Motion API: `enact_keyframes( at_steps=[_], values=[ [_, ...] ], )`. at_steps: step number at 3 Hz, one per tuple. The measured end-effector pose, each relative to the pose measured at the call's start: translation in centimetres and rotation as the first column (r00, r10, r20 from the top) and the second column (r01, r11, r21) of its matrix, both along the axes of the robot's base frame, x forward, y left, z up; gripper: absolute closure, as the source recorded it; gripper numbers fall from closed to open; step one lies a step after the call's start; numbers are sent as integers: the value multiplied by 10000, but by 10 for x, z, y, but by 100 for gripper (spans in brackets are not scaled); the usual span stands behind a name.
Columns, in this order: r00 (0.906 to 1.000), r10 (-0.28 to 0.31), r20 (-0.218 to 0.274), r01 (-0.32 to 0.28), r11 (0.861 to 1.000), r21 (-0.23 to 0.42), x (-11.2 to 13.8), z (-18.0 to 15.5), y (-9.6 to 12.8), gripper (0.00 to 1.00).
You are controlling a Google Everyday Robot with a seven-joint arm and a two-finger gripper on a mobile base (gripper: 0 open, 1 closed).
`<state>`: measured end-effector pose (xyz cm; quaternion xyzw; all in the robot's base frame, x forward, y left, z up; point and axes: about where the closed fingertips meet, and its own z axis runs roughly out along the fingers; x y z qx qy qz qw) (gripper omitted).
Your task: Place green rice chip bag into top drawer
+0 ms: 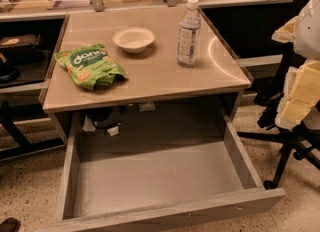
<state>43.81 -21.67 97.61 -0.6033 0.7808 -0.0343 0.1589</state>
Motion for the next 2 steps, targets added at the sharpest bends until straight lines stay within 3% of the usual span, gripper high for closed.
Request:
enact_keyframes(
  at_steps=[1, 2],
  values=[
    [10000, 4, 3, -4, 10000, 1, 0, 0, 0, 0],
    [9952, 824, 524, -833, 9964, 162, 21, 12, 36, 0]
  ],
)
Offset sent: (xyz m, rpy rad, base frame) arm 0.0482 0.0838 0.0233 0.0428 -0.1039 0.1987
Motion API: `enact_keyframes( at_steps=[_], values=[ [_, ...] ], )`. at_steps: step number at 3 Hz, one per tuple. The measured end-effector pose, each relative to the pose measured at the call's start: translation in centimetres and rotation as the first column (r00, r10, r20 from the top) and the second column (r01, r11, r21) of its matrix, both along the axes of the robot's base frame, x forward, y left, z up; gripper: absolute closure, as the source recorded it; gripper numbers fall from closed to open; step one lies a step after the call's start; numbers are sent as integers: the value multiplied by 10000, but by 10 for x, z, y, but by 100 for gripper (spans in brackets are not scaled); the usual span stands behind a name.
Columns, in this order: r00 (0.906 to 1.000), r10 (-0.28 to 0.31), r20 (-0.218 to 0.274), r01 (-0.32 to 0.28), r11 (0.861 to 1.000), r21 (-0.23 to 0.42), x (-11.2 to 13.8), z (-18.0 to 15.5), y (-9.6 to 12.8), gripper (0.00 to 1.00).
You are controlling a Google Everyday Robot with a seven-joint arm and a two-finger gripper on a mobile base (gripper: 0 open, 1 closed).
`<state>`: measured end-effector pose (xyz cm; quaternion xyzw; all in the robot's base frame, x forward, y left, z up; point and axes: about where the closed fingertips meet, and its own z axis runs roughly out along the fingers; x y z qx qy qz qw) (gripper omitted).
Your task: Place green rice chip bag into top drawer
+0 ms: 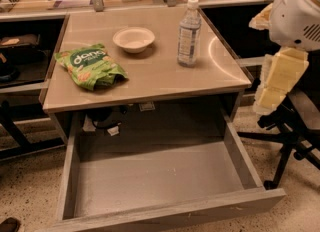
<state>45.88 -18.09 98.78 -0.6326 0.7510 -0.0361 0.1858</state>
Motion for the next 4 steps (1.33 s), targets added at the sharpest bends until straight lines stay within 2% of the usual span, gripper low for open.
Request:
enact_keyframes(
  at_steps=[1, 2, 3, 4],
  values=[
    [9921, 1214, 313, -1225, 9919, 341, 22, 15, 57, 0],
    [9675, 2482, 479, -2507, 9665, 557, 38, 29, 116, 0],
    [9379, 3428, 525, -3457, 9363, 622, 51, 37, 162, 0],
    [9057, 4237, 112, -4220, 8990, 1172, 63, 30, 207, 0]
  ],
)
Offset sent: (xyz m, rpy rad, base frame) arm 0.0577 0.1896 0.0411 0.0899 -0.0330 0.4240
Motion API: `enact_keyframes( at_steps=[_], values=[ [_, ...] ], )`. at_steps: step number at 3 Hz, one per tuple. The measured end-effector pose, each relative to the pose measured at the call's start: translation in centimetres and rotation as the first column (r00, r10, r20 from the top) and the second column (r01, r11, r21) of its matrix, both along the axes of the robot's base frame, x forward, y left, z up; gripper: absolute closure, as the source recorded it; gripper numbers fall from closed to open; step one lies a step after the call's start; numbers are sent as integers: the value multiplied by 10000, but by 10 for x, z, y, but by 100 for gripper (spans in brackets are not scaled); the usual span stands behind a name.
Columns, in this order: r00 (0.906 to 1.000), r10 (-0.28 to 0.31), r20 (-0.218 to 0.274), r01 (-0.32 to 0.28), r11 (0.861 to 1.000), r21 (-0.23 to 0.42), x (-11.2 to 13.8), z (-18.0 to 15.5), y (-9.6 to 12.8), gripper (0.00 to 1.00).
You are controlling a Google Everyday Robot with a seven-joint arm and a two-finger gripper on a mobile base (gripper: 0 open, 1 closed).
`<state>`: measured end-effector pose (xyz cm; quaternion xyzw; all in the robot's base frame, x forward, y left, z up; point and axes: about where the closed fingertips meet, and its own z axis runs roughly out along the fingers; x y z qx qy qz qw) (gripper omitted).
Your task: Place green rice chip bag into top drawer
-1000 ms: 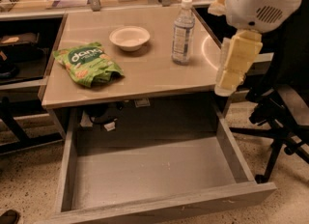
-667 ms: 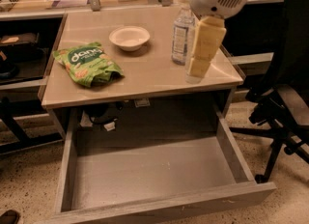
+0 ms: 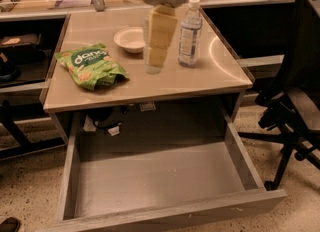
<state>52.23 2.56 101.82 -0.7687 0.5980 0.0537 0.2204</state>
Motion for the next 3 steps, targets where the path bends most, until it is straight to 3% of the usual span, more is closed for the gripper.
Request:
enact_keyframes(
  at_steps=[2, 3],
  values=[
    [9994, 355, 26, -356, 9981, 509, 17, -10, 16, 0],
    [9952, 974, -23, -971, 9931, 656, 56, -29, 42, 0]
  ],
)
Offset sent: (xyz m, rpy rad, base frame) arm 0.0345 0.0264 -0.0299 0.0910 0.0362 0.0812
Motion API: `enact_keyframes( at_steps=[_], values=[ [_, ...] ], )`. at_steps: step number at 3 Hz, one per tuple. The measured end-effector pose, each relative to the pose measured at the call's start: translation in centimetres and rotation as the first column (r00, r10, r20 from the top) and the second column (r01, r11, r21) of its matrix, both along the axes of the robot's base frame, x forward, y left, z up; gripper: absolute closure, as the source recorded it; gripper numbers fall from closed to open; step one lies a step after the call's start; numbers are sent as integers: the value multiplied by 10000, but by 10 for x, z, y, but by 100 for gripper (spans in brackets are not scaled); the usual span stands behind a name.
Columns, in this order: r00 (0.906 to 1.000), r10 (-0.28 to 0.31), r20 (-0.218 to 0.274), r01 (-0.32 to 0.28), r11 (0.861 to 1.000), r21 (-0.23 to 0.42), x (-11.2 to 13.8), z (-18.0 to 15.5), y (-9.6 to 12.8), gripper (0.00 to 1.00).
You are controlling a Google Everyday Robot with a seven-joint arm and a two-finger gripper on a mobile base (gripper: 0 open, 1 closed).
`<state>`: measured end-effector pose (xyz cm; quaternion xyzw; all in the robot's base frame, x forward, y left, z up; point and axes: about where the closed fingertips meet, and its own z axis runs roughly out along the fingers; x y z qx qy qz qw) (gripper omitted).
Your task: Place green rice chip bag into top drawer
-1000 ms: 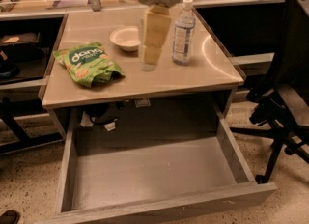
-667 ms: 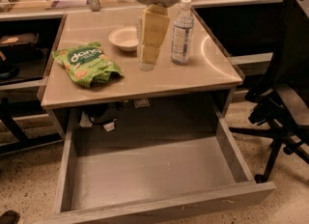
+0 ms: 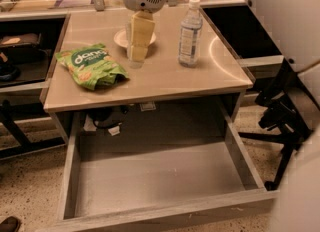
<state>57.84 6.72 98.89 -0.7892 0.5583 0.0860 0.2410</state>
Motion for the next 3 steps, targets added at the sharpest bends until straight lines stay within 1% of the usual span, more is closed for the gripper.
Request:
enact_keyframes(
  at_steps=[1, 2, 3],
  values=[
    [9987, 339, -389, -333, 9993, 157, 80, -40, 50, 0],
    [9987, 339, -390, -334, 9993, 158, 80, -40, 51, 0],
    [9965, 551, -625, -529, 9980, 359, 90, -59, 72, 0]
  ],
)
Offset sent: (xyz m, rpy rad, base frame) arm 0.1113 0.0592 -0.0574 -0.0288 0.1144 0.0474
